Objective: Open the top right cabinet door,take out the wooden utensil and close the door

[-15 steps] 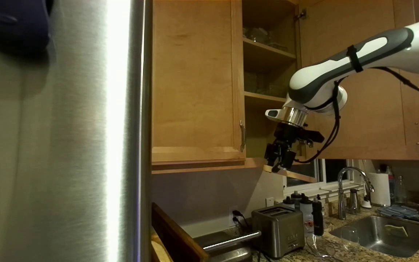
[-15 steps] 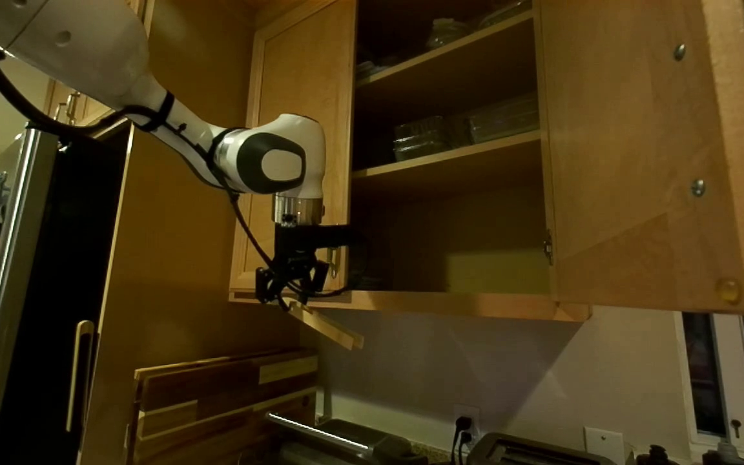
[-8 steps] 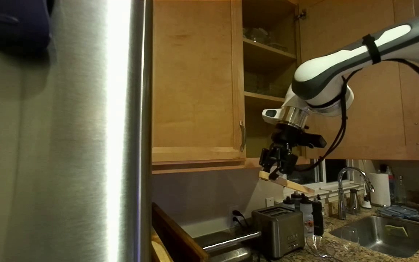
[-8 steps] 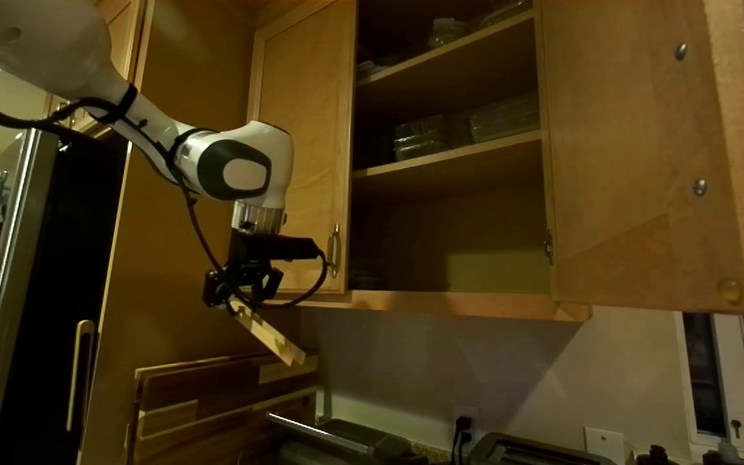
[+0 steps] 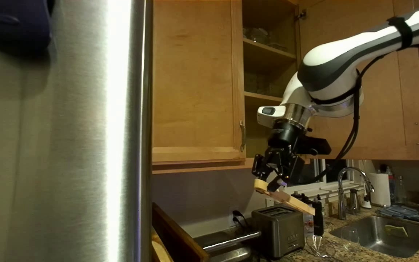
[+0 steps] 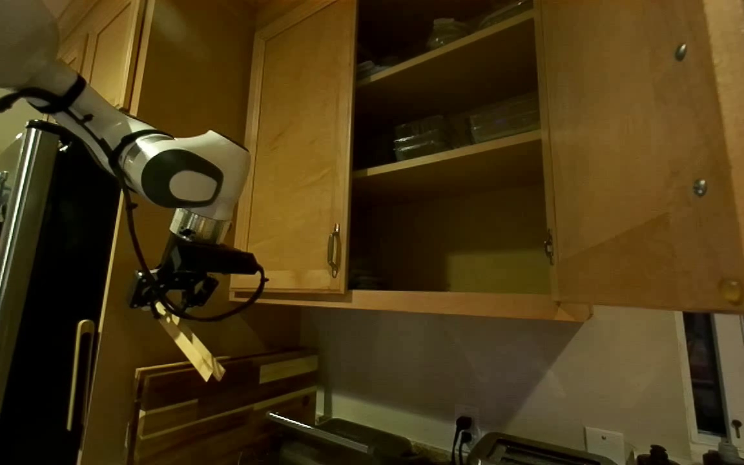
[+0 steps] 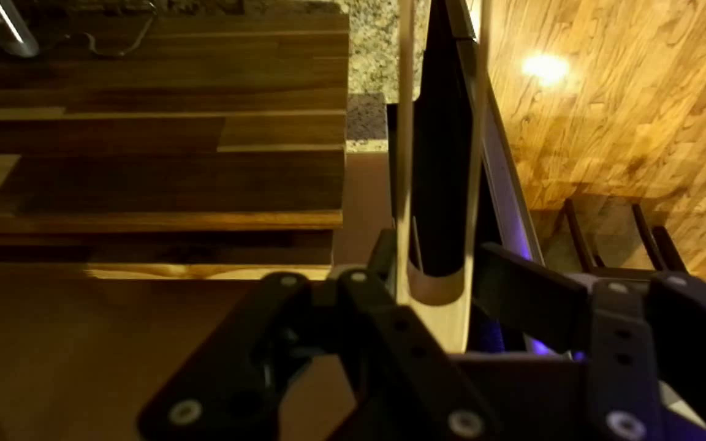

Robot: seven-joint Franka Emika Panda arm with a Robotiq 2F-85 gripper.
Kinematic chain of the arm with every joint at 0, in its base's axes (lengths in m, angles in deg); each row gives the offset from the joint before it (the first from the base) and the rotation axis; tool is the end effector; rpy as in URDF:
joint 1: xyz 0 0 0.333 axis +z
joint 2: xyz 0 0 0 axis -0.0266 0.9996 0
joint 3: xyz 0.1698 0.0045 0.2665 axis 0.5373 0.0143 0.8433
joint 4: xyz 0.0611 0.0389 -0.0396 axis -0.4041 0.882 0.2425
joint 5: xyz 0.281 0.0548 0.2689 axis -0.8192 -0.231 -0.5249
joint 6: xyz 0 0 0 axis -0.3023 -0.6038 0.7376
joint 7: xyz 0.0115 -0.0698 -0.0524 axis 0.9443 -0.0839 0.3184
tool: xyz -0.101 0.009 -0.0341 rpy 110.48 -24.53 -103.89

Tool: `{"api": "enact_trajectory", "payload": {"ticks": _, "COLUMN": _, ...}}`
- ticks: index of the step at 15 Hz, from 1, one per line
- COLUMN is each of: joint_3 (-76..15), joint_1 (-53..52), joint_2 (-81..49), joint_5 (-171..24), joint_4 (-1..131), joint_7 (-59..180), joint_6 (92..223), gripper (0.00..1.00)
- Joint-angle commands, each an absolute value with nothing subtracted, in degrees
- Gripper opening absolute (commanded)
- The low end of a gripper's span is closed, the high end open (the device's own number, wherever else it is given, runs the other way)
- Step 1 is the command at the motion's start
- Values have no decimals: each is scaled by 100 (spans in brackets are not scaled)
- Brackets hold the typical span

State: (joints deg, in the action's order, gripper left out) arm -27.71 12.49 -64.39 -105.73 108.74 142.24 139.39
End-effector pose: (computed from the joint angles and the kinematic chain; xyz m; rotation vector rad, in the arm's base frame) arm 0.3891 0.1180 0.5497 -2.1243 -1.7859 -0.6114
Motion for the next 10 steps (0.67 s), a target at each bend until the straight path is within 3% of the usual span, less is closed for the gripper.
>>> {"api": "enact_trajectory", "payload": {"ticks": 1, "joint_3": -2724, "joint_1": 1528, "joint_2": -6826, "joint_5": -10921, "joint_4": 11184, "joint_7": 14196, "joint_6": 13896, "gripper": 9}}
{"api": "enact_trajectory", "payload": {"ticks": 5, "joint_3": -2676, "joint_1": 1562, "joint_2": -6594, "joint_5": -10874, "joint_4": 11028, "joint_7": 14219, "joint_6": 13916, "gripper": 9}}
{"api": "enact_trajectory", "payload": {"ticks": 6, "joint_3": -2670, "joint_1": 1574, "joint_2": -6593, "joint_5": -10873, "joint_4": 11031, "joint_7": 14219, "joint_6": 13914, "gripper": 34}}
{"api": "enact_trajectory", "payload": {"ticks": 10, "joint_3": -2669, "joint_1": 1565, "joint_2": -6541, "joint_5": -10874, "joint_4": 11026, "joint_7": 14222, "joint_6": 13916, "gripper": 34}}
